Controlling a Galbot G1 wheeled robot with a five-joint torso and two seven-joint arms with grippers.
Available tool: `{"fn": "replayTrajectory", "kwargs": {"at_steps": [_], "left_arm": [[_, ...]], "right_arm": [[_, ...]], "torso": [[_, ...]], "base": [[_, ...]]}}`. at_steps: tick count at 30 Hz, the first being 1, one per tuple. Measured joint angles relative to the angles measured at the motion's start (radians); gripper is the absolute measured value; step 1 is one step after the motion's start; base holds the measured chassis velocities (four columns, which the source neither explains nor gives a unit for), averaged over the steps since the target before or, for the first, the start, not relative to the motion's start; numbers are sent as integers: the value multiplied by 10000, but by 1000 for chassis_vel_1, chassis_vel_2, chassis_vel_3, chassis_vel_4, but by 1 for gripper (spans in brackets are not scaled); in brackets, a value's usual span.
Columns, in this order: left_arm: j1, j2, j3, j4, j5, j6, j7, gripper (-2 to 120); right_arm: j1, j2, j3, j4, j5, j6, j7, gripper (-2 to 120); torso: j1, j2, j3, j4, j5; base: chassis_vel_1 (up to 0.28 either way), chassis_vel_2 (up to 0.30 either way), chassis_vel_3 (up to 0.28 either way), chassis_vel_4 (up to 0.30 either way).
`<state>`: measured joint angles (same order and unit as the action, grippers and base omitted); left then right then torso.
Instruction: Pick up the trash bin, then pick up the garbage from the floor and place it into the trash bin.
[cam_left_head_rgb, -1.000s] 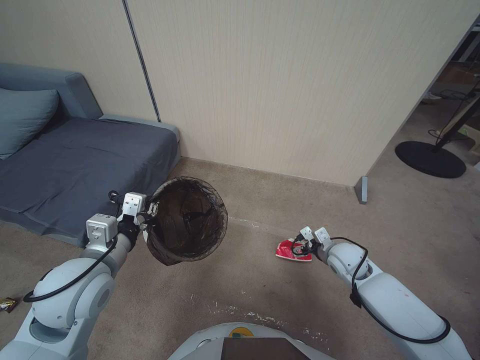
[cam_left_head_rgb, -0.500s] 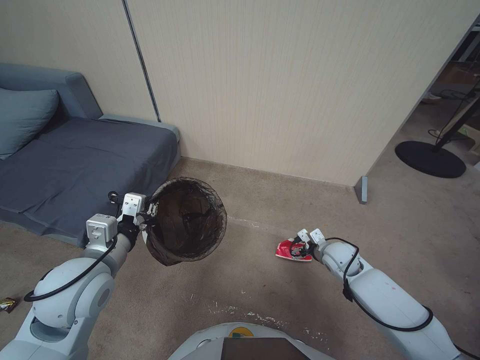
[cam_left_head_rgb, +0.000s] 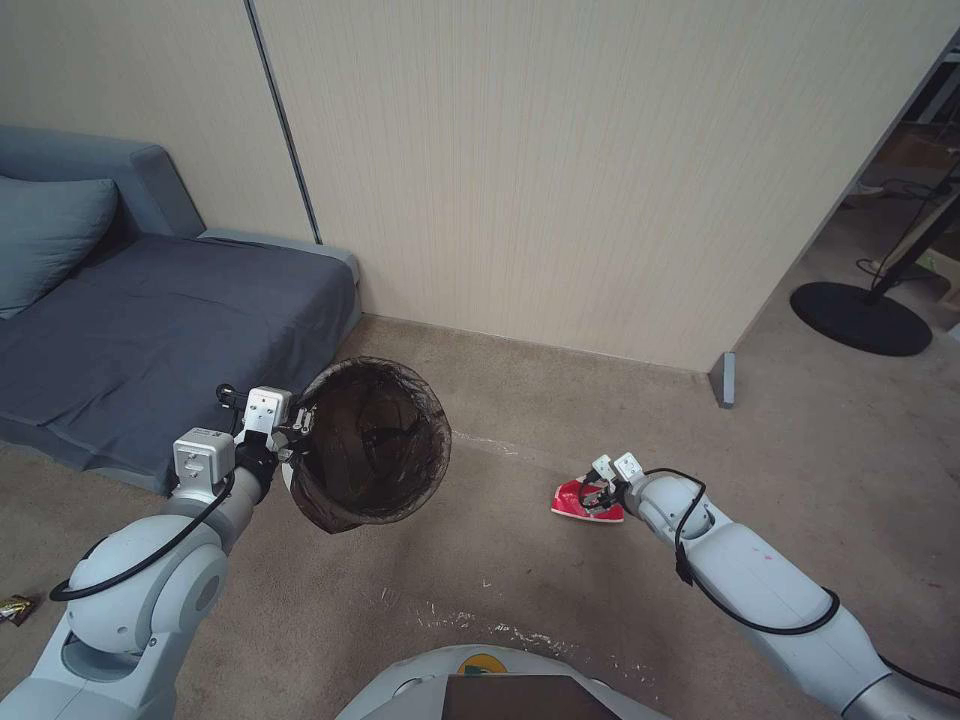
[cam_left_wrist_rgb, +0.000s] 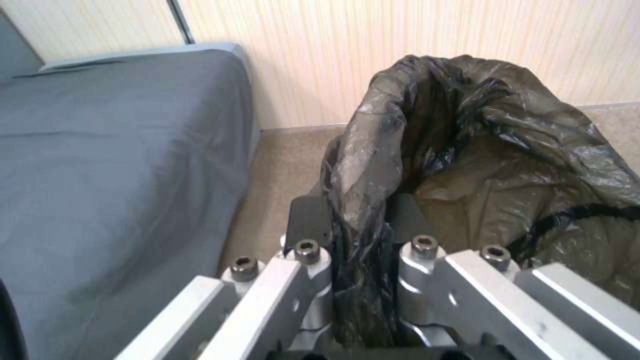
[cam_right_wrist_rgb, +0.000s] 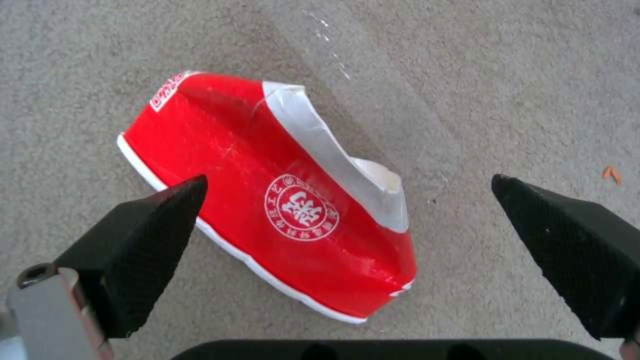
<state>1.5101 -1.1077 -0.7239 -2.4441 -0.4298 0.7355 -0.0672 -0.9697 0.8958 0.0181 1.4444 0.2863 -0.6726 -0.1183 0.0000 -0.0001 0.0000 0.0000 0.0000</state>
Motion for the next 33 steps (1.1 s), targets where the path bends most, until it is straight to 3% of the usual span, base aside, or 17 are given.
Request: {"fn": "replayTrajectory", "kwargs": {"at_steps": [12,16,20,22,24,26,28,33], "left_arm": [[-17,-19,1,89,29,0,20,7],[-11,-18,-25,93,30,0,26,7],[-16,-28,-29,92,29,0,28,7],[-17,-29,-48,91,27,0,31,7],[-16,-27,-58,91,23,0,34,7],[-20,-16,-91,96,21,0,35,7],[-23,-15,-92,99,21,0,37,7],[-55,-31,-64,118,23,0,39,7]], "right_arm": [[474,370,-501,-853,-300,335,-239,96],[690,613,-694,-1349,-459,427,-318,76],[757,715,-715,-1591,-514,503,-386,68],[773,817,-722,-1803,-585,590,-460,56],[767,834,-722,-1826,-607,600,-481,53],[709,858,-712,-1830,-654,619,-513,41],[690,861,-704,-1815,-656,621,-516,39],[607,835,-613,-1749,-694,619,-505,18]], "torso": [[0,0,0,1,0],[0,0,0,1,-1],[0,0,0,1,-2],[0,1,0,1,-1],[0,1,-1,2,-1],[0,1,0,2,-1],[0,1,0,1,0],[0,1,0,-2,1]], "base": [[0,0,0,0],[0,0,0,0],[0,0,0,0],[0,0,0,0],[0,0,0,0],[0,0,0,0],[0,0,0,0],[0,0,0,0]]}}
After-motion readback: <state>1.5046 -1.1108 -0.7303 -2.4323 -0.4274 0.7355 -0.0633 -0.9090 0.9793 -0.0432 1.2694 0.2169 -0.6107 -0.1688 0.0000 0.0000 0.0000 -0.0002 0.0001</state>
